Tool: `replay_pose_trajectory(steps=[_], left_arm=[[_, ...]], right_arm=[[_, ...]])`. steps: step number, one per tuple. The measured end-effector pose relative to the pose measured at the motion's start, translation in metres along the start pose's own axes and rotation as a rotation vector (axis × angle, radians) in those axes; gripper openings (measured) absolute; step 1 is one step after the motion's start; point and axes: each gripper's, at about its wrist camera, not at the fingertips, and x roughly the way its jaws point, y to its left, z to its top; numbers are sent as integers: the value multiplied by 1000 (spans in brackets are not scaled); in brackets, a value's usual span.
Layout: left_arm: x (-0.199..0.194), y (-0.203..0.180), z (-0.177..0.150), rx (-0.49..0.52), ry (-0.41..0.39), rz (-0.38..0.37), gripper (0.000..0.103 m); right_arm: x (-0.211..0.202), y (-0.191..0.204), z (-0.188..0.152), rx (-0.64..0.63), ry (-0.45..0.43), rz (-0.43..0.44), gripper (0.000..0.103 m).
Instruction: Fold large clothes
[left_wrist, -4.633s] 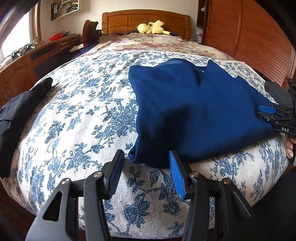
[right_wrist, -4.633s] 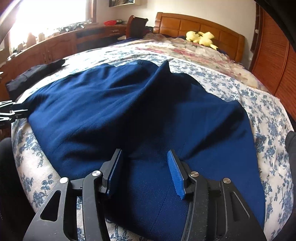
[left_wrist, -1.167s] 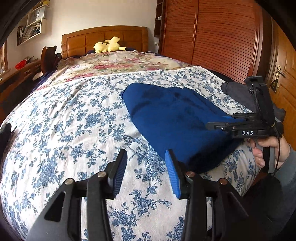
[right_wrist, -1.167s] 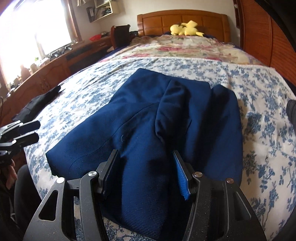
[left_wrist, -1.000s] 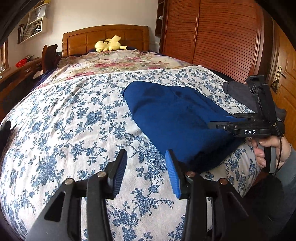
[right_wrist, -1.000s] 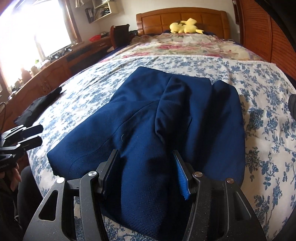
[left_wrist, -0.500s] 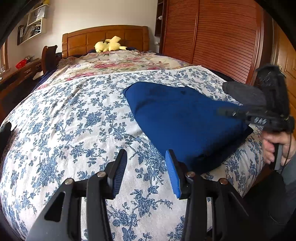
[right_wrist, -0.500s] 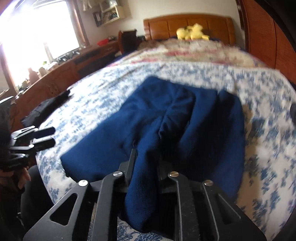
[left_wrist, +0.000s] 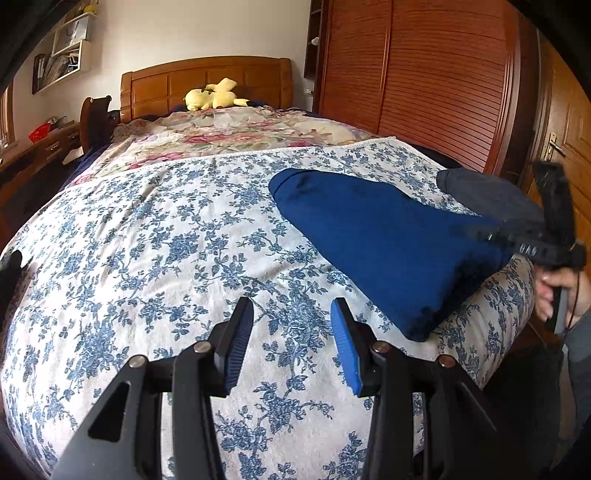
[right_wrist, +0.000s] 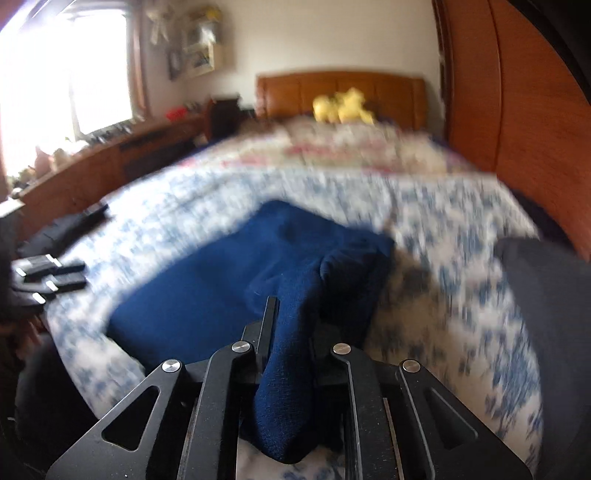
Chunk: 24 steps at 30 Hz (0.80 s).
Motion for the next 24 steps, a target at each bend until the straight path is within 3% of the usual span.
replay_pose_trajectory(steps=[2,4,8,12,16,24], left_arm=[[-1,-3,0,3,-1,-2,42],[-1,-4,0,1,-2,-6,42],[-5,-3,-2,-3,-12,-9,42],[-11,-2,-4,-8,-19,-8,42],[-15,2,-5,-11,-25,-6,42],[-26,11,-8,-26,-41,-4,43]], right_arm=[[12,-6,-14,15,49,1,16],[12,-5,-20,11,57,-21,32],[1,-1,-18,13,26,-72,41],[-11,18,-5,-24,-27,-52,42],[-10,49,11,-58,-53,40,42],[17,108,13,-127,-9,138,42]])
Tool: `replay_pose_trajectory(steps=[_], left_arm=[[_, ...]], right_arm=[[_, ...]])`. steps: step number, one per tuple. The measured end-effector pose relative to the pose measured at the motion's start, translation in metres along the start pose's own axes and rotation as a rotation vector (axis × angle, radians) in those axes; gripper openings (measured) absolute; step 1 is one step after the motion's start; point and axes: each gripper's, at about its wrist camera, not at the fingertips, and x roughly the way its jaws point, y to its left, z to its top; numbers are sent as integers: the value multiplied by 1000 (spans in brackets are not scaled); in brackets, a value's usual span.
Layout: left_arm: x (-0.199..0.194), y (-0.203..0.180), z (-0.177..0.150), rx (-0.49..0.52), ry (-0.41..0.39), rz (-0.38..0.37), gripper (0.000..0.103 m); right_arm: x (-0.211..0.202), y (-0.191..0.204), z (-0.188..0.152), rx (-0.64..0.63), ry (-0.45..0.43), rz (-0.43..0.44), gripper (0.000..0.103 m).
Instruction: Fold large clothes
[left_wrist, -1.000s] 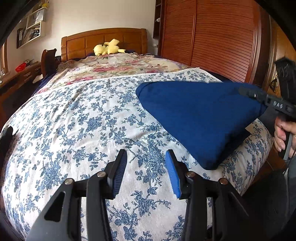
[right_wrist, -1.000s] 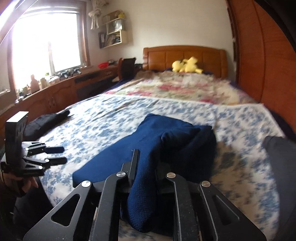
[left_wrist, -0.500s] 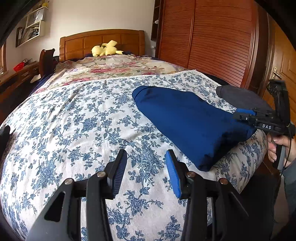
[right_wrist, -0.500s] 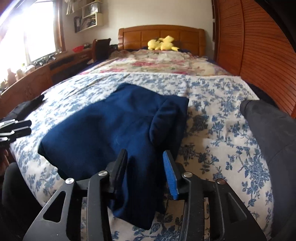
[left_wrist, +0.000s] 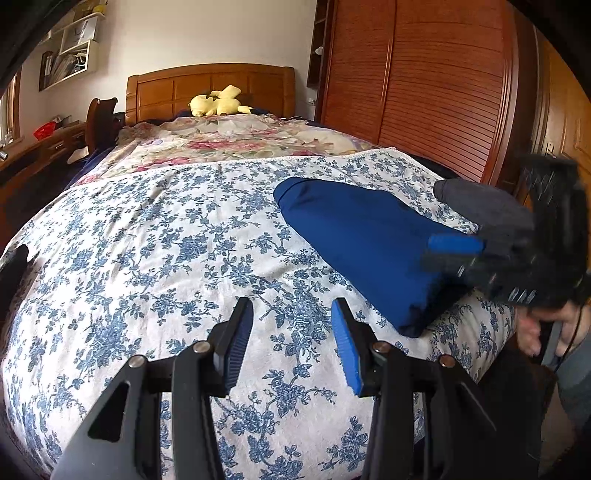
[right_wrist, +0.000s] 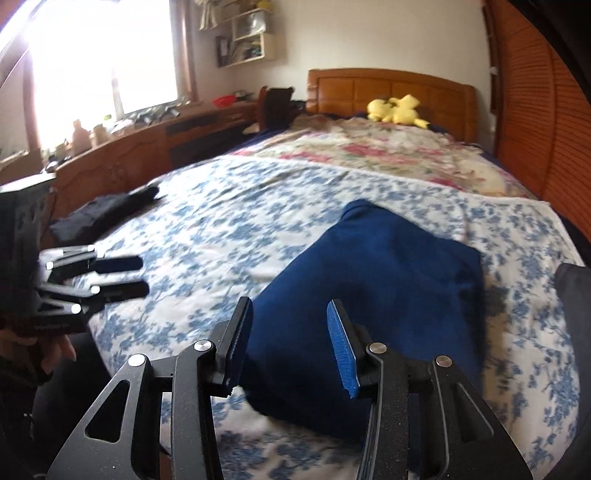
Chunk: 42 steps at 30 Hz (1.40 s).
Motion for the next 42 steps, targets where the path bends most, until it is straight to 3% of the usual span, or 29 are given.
replay_pose_trajectory(steps=[6,17,20,26,29,31,37,42], left_arm=[[-3,5,0,-18,-13,-4,45],[6,1,5,-3,-17,-7,51],[17,-4,9,18,-7,-18,51],[47,-12,24,55,11,-49,51],[65,-14,39,73,22,-71,51],[78,-15,51,88,25,-81,51],[121,-9,87,101,43,-103,51],[164,0,111,93,77,-106,51]], right_arm=[[37,3,-39,29,141,20,42],[8,-4,-46,46,84,4,43],[-11,-13,-44,48,57,-47,43],[-38,-52,-50,89,46,-171,49],[-42,-73,-53,128,54,-211,61],[-41,-85,-57,151,61,-252,62],[-22,-110,-73,245,114,-227,72],[1,-110,-80,267,150,-179,73]])
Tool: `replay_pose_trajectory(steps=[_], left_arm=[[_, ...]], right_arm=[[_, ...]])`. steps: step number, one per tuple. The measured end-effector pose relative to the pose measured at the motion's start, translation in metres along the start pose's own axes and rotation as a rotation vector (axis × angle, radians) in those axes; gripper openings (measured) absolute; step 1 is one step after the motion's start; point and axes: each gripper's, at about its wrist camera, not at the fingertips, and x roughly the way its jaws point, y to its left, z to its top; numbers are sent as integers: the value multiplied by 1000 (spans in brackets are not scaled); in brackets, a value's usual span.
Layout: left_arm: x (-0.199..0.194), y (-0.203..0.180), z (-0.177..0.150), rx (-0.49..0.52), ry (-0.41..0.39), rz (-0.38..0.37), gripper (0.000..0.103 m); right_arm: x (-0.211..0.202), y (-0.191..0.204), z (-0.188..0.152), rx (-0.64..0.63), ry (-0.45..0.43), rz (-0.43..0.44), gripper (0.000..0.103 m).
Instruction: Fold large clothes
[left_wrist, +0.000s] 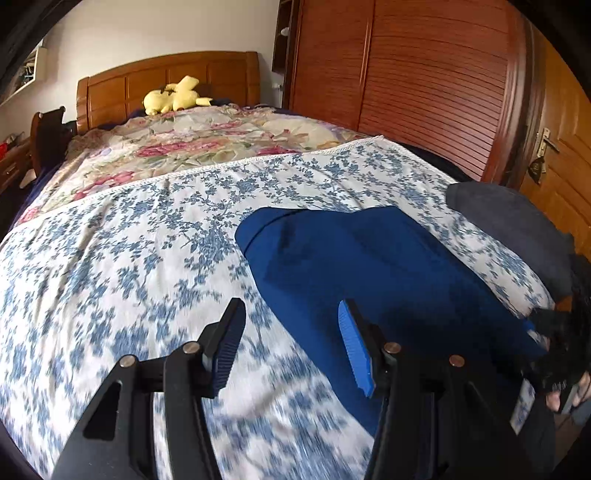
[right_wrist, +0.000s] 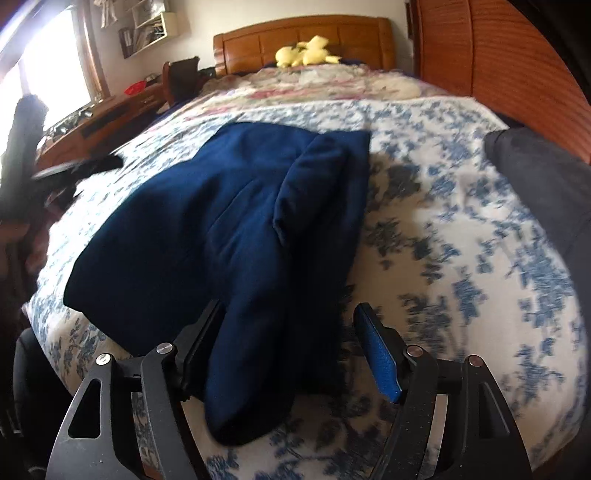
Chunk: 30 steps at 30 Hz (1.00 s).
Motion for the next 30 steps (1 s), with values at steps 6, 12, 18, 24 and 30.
replay_pose_trajectory(steps=[6,12,18,24,30], left_arm=[[49,16,22,-4,59,19,51],[81,26,36,-39,89,33,51],[107,24,47,-30,118,41,51],[136,32,50,-70,152,15,52],[151,42,46,-134,175,-17,55]], right_arm=[[13,3,3,-1,1,41,73],[14,4,2,2,-3,54,73],[14,5,0,-5,-14,56,73],[14,2,-4,15,-24,73,74],[14,2,-4,25,-26,78,74]])
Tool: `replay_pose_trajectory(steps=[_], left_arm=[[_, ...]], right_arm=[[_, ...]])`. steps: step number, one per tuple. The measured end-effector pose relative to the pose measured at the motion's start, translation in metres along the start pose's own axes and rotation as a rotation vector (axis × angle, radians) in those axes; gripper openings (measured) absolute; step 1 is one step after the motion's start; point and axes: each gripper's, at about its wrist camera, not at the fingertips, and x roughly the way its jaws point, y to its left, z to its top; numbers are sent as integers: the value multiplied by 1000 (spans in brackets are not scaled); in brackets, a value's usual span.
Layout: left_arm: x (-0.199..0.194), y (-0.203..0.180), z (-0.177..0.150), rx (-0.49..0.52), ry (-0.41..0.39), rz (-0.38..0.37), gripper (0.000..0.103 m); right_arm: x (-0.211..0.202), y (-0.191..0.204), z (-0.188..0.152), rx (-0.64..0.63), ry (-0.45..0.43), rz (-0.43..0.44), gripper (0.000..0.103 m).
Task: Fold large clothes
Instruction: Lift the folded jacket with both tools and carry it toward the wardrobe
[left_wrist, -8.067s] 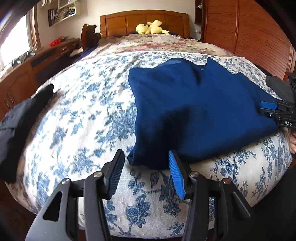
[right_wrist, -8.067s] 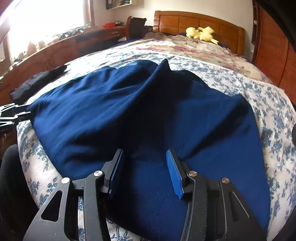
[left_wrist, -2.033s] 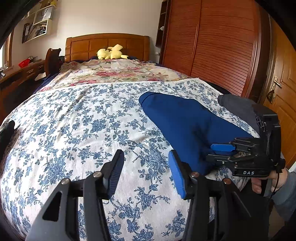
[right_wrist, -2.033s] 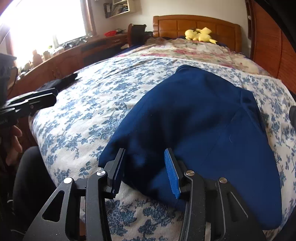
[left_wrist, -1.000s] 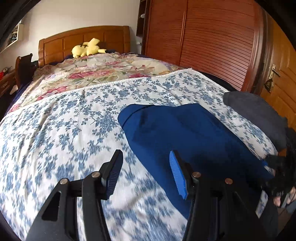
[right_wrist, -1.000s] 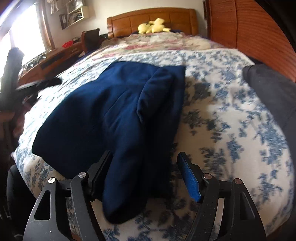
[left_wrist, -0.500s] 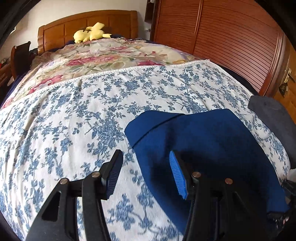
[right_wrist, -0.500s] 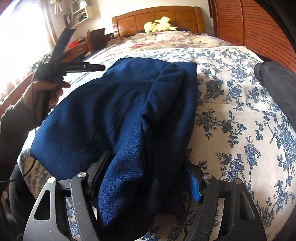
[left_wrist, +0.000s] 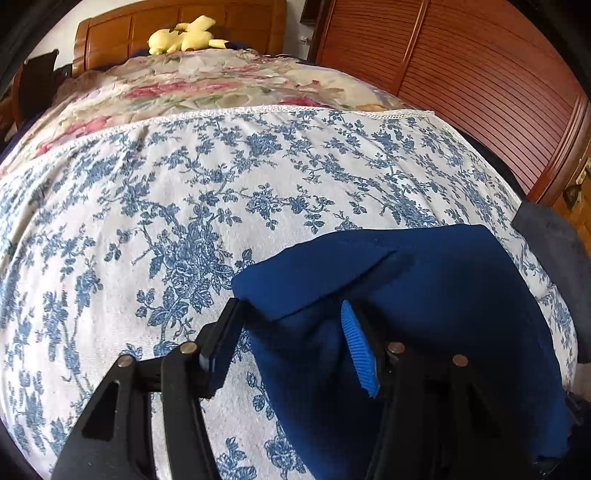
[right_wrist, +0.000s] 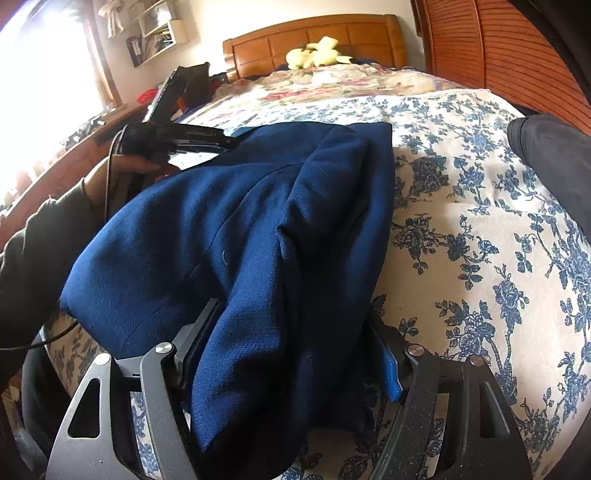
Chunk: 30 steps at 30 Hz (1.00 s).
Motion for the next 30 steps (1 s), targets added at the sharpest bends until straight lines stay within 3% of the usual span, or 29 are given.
replay_pose_trajectory(steps=[11,14,17,21,25,27,30], left_arm=[[3,1,0,-24,13,2,57],[3,-1,1,-11,13,-7,50],[-1,0,3,-11,15,-25,33],[-15,-9,4,25,1,10,11],[-50,-20,0,59,-69,25,8],[-68,-23,-2,71,-97,29,8],[-99,-31,-6,95,-138,36,8]], right_arm=[[3,0,1,27,-6,6,75],[3,0,2,39,-2,15,76],[4,-1,3,51,-4,28,73],[3,0,5,56,-4,41,65],[-5,-4,7,88,-20,71,37],[-12,-3,11,71,-27,76,28],[-26,1,21,61,-59,90,22]])
